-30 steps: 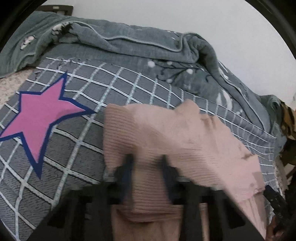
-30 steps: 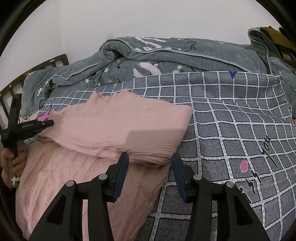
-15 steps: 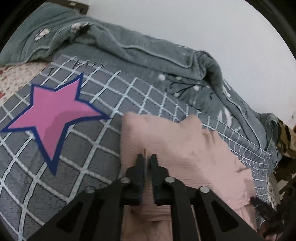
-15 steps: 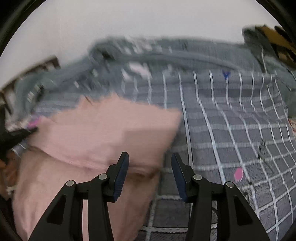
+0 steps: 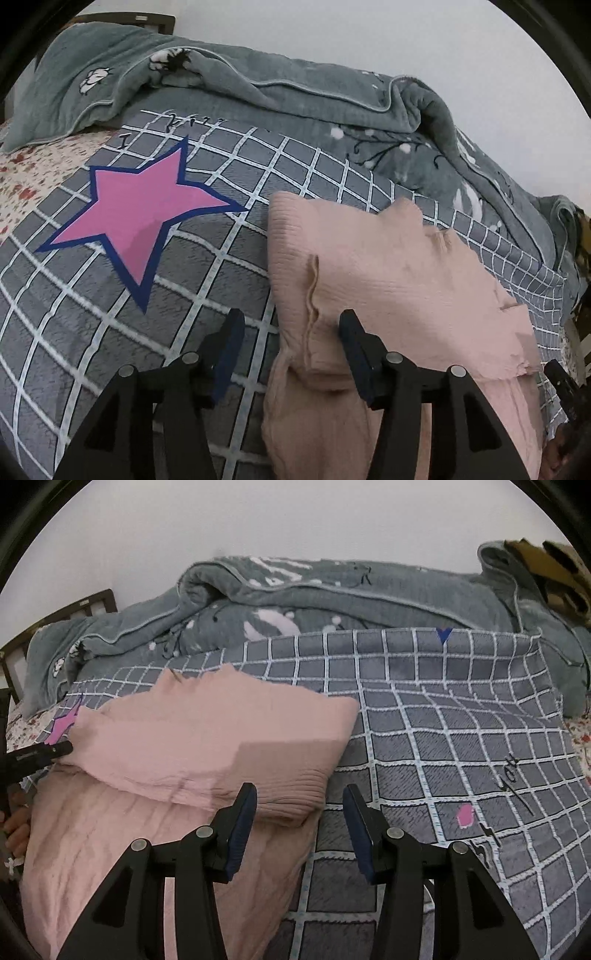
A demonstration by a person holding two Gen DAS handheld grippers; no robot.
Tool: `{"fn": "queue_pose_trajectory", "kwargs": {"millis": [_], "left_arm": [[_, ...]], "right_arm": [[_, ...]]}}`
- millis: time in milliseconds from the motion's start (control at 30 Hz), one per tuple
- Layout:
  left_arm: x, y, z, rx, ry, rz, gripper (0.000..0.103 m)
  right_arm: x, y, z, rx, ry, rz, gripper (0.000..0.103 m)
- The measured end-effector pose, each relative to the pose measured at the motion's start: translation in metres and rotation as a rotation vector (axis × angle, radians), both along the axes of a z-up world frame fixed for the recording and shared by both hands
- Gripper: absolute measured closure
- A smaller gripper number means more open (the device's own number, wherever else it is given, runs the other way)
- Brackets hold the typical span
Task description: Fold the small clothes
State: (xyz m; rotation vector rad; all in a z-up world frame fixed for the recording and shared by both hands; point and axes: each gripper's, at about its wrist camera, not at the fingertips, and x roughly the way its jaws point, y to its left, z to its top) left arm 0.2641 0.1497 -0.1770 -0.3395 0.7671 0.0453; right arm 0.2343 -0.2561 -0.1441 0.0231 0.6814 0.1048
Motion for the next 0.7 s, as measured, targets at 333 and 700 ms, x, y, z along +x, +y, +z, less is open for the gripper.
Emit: {"fn": "queue_pose_trajectory", "kwargs": {"millis": [333,700], "left_arm": [[-0.060,-0.021,0.017,0.084,-0.086,-0.098,0.052],[-0.158,-0.015,0.015,0.039,-0.117,-0.169,0.052]], "right_arm": [[-0.040,-0.005,0.013,0.078,-0.028,-0.010,0.055],[-0.152,-0.005,0.003,0.110,-0.025,-0.012,0.055]]}}
